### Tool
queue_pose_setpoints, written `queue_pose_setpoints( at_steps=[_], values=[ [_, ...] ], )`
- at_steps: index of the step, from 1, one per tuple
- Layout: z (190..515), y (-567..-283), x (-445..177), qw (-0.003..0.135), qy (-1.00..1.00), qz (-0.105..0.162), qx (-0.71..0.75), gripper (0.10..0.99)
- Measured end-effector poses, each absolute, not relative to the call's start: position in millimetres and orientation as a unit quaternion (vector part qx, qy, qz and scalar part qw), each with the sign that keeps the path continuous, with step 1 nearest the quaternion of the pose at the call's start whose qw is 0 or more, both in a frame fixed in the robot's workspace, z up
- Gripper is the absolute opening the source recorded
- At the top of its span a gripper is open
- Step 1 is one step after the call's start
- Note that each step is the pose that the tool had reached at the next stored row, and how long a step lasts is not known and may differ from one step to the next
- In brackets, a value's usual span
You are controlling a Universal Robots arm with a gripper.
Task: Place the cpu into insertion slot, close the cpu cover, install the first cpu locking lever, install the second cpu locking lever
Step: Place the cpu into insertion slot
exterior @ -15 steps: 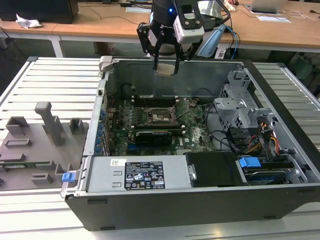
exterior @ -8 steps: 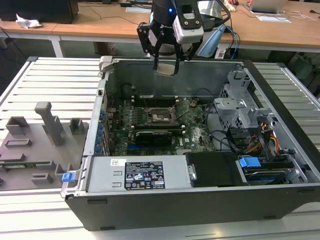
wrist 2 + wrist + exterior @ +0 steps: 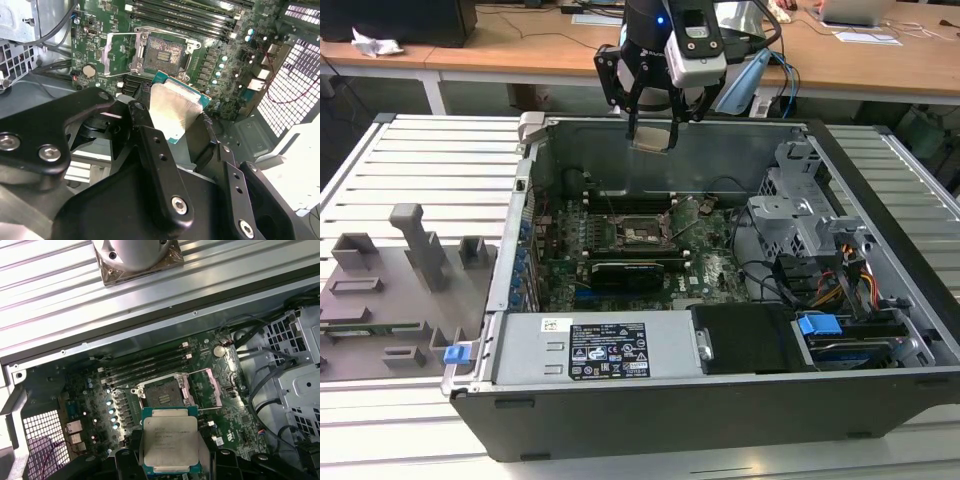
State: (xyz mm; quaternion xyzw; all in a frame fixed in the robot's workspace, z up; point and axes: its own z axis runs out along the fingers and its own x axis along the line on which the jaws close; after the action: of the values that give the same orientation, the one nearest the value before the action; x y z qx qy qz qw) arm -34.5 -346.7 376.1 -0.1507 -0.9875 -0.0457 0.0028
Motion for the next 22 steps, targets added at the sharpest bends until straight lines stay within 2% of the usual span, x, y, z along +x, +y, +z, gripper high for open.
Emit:
queue_pose_setpoints(
  at_steps=[22],
  values=[
    [376.1,-346.7,-34.6,0.001,-0.983,-0.046,-0.180,0.525]
  ],
)
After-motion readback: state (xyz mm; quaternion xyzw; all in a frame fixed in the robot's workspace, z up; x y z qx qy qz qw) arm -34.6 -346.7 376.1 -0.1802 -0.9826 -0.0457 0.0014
